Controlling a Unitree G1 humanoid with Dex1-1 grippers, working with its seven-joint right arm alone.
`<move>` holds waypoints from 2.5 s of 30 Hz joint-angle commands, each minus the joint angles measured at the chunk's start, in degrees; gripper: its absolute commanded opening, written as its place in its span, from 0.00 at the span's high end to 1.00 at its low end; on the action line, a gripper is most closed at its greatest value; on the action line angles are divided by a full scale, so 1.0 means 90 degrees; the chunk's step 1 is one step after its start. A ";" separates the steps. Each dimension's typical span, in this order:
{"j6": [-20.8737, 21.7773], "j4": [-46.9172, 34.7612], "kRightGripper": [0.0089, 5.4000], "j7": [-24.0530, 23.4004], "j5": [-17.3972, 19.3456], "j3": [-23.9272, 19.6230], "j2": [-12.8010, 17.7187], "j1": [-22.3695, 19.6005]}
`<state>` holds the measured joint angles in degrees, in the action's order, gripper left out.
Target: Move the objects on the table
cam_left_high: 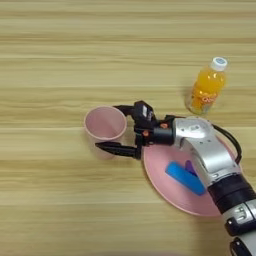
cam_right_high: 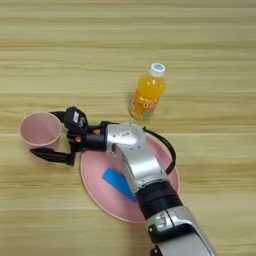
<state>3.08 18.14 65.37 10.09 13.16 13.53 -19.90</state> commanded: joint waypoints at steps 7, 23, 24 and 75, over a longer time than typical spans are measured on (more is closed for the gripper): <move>0.0153 -0.0545 0.16 -0.0237 0.0152 -0.0224 0.0033 -0.0487; -0.0573 -0.2150 0.16 -0.0661 0.0720 -0.1000 0.0425 -0.0684; -0.0630 -0.2215 0.16 -0.0688 0.0762 -0.1054 0.0459 -0.0705; -0.0915 0.0487 0.17 0.0883 0.2148 -0.4546 0.4090 -0.0583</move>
<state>-6.95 22.93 74.46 30.53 -27.31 45.32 -22.33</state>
